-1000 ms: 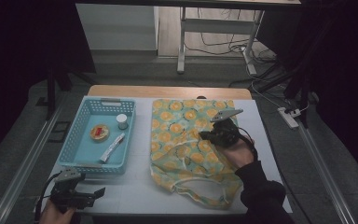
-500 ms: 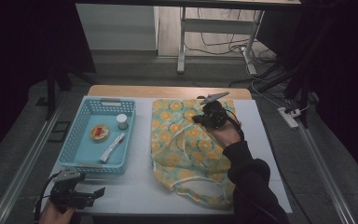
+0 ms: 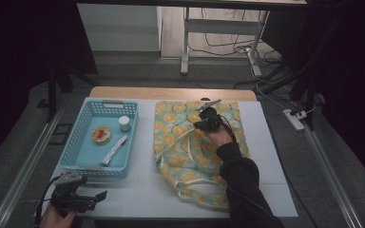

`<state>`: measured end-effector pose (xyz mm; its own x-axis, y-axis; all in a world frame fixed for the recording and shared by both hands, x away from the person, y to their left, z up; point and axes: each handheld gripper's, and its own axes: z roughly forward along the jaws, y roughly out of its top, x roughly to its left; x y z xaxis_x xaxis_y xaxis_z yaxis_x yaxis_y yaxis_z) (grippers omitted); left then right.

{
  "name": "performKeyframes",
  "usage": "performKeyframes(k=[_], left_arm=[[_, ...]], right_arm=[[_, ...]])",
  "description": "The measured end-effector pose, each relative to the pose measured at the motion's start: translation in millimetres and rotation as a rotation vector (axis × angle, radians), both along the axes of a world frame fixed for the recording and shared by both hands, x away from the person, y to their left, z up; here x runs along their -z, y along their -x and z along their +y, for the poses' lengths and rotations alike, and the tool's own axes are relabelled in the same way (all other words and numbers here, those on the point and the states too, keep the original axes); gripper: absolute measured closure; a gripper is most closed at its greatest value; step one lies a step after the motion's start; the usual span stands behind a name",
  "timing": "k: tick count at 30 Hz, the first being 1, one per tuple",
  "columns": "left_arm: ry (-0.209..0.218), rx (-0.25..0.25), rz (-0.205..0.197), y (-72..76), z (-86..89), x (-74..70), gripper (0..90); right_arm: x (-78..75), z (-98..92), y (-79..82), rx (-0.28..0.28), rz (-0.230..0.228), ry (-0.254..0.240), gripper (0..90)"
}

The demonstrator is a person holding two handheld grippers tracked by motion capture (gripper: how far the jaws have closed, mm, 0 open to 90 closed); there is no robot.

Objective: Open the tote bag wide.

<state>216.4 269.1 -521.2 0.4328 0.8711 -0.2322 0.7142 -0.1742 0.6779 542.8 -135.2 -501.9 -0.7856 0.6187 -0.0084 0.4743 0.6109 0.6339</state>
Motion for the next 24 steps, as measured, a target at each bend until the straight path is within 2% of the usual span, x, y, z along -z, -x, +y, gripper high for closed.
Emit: performKeyframes(k=[1,3,5,6,7,8,9,12,15,16,20,21,23,24], left_arm=[[0.0,0.0,0.0,0.0,0.1,0.0,0.3],[0.002,-0.001,0.002,-0.2,0.2,0.0,0.4],[0.002,-0.001,0.001,-0.2,0.2,0.1,0.3],[0.001,-0.001,0.002,-0.2,0.2,0.0,0.4],[0.001,-0.002,0.002,-0.2,0.1,0.1,0.4],[0.001,-0.002,0.002,-0.2,0.1,0.1,0.4],[0.001,-0.002,0.002,-0.2,0.0,0.1,0.4],[0.0,-0.003,0.002,-0.2,0.0,0.0,0.4],[0.0,-0.004,0.003,-0.3,-0.1,0.0,0.4],[0.0,-0.004,0.002,-0.1,-0.1,0.0,0.4],[0.001,-0.005,0.003,-0.3,0.1,0.0,0.4],[0.001,-0.005,0.003,-0.3,0.1,0.0,0.4],[0.001,-0.005,0.003,-0.2,0.2,0.0,0.4],[0.002,-0.005,0.003,-0.3,0.2,0.0,0.4]], right_arm=[[0.0,0.0,0.0,0.0,0.0,0.0,89.2],[10.1,-2.2,-1.1,-0.002,0.008,0.015,87.9],[9.2,-3.3,-0.4,0.002,0.006,0.009,85.6],[6.1,-4.8,0.4,0.004,0.002,0.002,81.4],[-4.1,-8.5,2.8,0.016,-0.014,-0.021,72.1],[-4.1,-8.5,2.8,0.016,-0.014,-0.021,72.1],[-17.1,-12.7,6.6,0.021,-0.025,-0.052,63.6],[-35.5,-17.4,15.9,0.007,-0.026,-0.092,53.2],[-48.9,-19.7,28.7,-0.006,-0.037,-0.103,45.1],[-48.9,-19.7,28.7,-0.006,-0.037,-0.103,45.1],[-57.3,-23.2,47.9,-0.025,-0.042,-0.121,32.5],[-58.3,-25.8,57.1,-0.022,-0.039,-0.124,24.8],[-58.2,-27.4,61.9,-0.015,-0.04,-0.128,21.8],[-56.2,-30.5,70.7,-0.019,-0.03,-0.127,18.7]])
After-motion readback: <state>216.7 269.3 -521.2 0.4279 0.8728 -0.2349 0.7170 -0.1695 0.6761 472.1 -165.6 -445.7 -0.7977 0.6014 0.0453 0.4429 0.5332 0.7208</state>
